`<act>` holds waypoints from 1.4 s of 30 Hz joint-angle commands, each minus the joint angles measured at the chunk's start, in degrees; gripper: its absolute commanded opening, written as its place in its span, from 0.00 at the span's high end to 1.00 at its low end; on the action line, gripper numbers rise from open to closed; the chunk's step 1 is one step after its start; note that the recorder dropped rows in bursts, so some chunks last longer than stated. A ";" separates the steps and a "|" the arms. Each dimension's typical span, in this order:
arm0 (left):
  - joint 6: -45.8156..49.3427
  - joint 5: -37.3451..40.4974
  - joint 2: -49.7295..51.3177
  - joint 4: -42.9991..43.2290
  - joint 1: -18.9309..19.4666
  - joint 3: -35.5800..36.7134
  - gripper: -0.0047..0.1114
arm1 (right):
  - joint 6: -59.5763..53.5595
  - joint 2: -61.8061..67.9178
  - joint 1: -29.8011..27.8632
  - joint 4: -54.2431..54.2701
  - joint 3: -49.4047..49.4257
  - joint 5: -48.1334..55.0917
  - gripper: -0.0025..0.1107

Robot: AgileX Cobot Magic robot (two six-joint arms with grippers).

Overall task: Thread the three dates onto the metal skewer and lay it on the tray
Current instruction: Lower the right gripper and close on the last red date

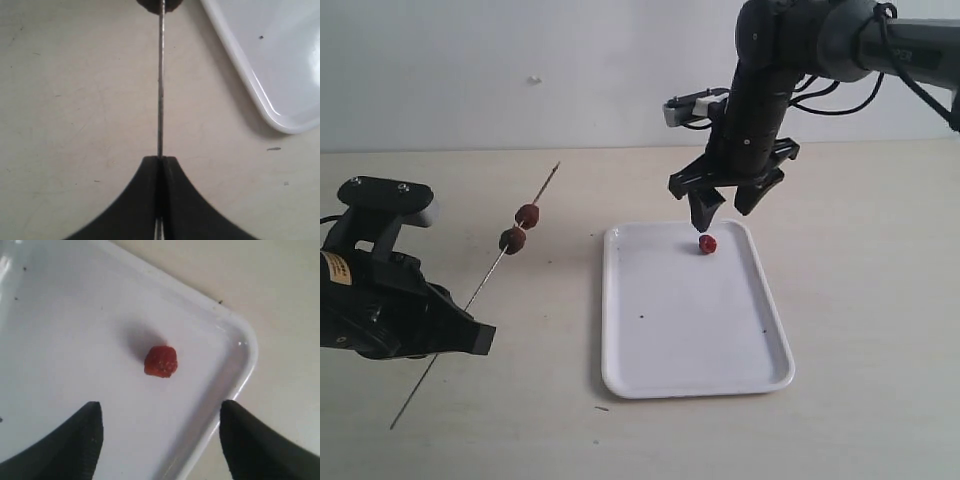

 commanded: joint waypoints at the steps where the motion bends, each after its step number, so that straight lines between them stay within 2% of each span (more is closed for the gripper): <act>1: 0.11 -1.02 -0.52 -0.62 0.08 0.14 0.96 | 0.91 3.32 -0.01 -0.38 -7.70 1.14 0.43; 5: 0.01 -1.13 -0.52 -0.66 0.08 0.14 0.96 | 1.16 6.00 -0.01 -0.15 -10.48 1.14 0.44; 14: 0.01 -1.38 -0.52 -0.90 0.08 0.14 0.96 | 1.65 8.55 -0.01 2.99 -10.38 1.14 0.44; 33: 0.01 -1.40 -0.52 -1.28 0.08 0.14 0.96 | 3.04 9.67 -0.01 1.92 -8.14 1.14 0.44; 42: 0.01 -1.40 -0.52 -1.28 0.08 0.14 0.96 | 4.32 11.12 -0.01 2.73 -8.14 1.14 0.49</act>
